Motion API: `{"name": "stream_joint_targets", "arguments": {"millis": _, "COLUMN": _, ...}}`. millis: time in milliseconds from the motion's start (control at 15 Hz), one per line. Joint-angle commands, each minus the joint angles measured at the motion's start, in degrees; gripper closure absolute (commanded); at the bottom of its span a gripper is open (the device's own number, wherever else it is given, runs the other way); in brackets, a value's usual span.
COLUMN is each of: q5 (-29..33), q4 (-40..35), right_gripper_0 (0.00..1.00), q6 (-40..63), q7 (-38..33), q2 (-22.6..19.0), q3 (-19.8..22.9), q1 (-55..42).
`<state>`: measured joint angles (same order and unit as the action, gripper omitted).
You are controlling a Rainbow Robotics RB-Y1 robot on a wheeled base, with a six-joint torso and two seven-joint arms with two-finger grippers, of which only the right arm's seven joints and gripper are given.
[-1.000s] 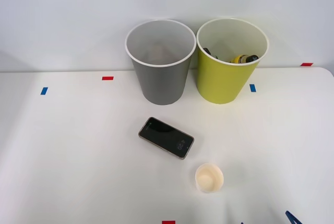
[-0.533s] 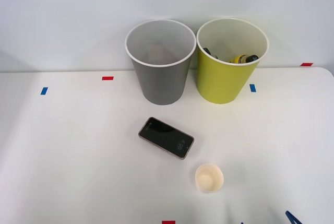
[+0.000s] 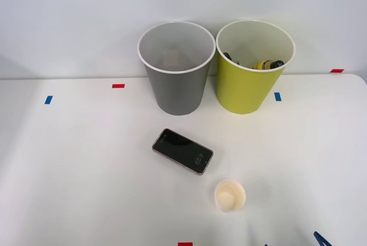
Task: Put cans in the gray bin, plastic bottles in the light green bin
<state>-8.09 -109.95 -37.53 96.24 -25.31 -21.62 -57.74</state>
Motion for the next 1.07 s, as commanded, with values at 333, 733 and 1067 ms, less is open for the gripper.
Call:
{"name": "stream_joint_targets", "arguments": {"millis": 333, "q5": 0.00, "q4": 0.00, "right_gripper_0": 0.00, "q6": 0.00, "q7": 0.00, "q2": 0.00, "q3": 0.00, "q1": 0.00}}
{"name": "stream_joint_targets", "arguments": {"millis": 733, "q5": 0.00, "q4": 0.00, "right_gripper_0": 0.00, "q6": 0.00, "q7": 0.00, "q2": 0.00, "q3": 0.00, "q1": 0.00}}
{"name": "stream_joint_targets", "arguments": {"millis": 1067, "q5": 0.00, "q4": 0.00, "right_gripper_0": 0.00, "q6": 0.00, "q7": 0.00, "q2": 0.00, "q3": 0.00, "q1": 0.00}}
